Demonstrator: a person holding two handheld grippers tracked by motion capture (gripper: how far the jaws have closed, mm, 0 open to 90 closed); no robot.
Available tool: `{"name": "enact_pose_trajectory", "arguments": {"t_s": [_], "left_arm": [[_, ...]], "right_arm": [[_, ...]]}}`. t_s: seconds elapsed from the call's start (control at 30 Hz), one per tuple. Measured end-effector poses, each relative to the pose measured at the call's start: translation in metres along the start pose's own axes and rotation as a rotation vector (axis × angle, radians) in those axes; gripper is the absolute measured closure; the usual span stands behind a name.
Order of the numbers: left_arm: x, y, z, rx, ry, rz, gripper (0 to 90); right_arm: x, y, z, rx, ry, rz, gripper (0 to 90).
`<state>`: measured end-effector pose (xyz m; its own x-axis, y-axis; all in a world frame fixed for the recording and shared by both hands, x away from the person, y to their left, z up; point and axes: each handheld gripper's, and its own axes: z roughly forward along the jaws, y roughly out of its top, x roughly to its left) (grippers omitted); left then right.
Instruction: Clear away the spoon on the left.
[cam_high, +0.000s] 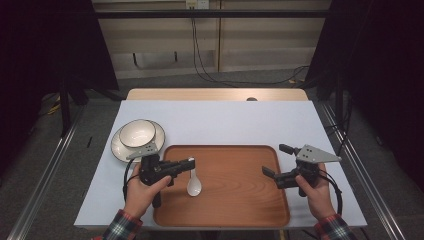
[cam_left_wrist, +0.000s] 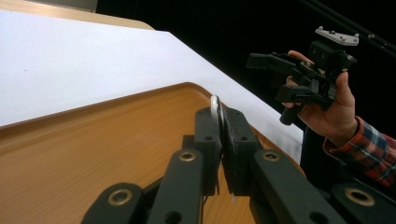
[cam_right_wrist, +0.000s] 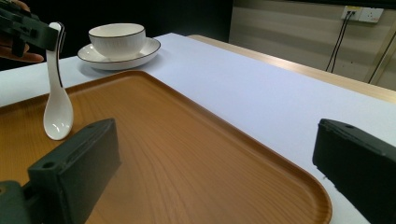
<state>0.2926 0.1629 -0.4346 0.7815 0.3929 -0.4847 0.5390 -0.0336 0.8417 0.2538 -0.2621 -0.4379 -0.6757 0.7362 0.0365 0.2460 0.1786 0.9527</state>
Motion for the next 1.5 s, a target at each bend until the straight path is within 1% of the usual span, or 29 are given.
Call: {"name": "enact_pose_trajectory", "arguments": {"t_s": [0.07,0.1,0.17,0.2,0.33,0.37,0.4,0.5,0.53,0.7,0.87,0.9,0.93,1.07,1.17,1.33,1.5], "left_arm": [[0.001,0.000,0.000,0.004,0.008,0.013,85.0],[0.002,0.000,0.000,0.001,0.019,0.020,84.6],[0.006,0.001,-0.001,0.004,0.032,0.036,83.5],[0.007,0.000,-0.001,-0.001,0.046,0.036,83.1],[0.015,0.000,-0.001,0.008,0.086,0.060,80.4],[0.016,0.000,-0.001,0.011,0.095,0.065,79.8],[0.018,0.000,-0.001,0.009,0.102,0.061,79.2],[0.021,-0.001,0.000,0.017,0.124,0.082,77.1],[0.022,-0.001,0.001,0.018,0.124,0.085,77.1],[0.026,-0.002,0.003,0.025,0.148,0.099,75.1],[0.028,-0.002,0.004,0.023,0.155,0.095,74.1],[0.028,-0.003,0.004,0.023,0.165,0.097,73.8],[0.029,-0.003,0.004,0.022,0.161,0.100,73.5],[0.031,-0.004,0.004,0.033,0.166,0.109,72.4],[0.031,-0.005,0.005,0.036,0.181,0.106,71.7],[0.031,-0.006,0.005,0.046,0.172,0.115,71.1],[0.032,-0.007,0.006,0.056,0.186,0.121,69.7]], "right_arm": [[0.000,0.000,0.000,0.003,0.004,-0.002,0.2],[-0.001,0.000,-0.001,0.005,0.004,-0.001,0.2],[0.000,0.000,-0.001,0.002,-0.002,0.007,0.2],[0.000,0.000,-0.001,0.002,-0.002,0.008,0.2],[0.000,0.000,-0.001,0.006,0.003,0.005,0.2],[0.000,0.000,-0.001,0.007,0.000,0.001,0.2],[0.000,0.000,-0.001,0.008,0.002,0.002,0.2],[0.000,0.000,-0.001,0.004,0.005,0.001,0.2],[0.000,0.000,-0.001,0.004,0.005,0.001,0.2],[0.000,-0.001,0.000,0.007,0.004,0.001,0.2],[0.001,-0.001,0.001,0.007,0.004,0.003,0.2],[0.001,-0.001,0.001,0.010,0.002,0.001,0.2],[0.001,-0.001,0.001,0.009,0.004,0.001,0.2],[0.001,-0.001,0.001,0.012,0.007,0.001,0.2],[0.001,-0.001,0.001,0.013,0.011,0.002,0.2],[0.001,-0.001,0.001,0.012,0.010,0.000,0.2],[0.001,-0.001,0.001,0.016,0.011,0.000,0.2]]}}
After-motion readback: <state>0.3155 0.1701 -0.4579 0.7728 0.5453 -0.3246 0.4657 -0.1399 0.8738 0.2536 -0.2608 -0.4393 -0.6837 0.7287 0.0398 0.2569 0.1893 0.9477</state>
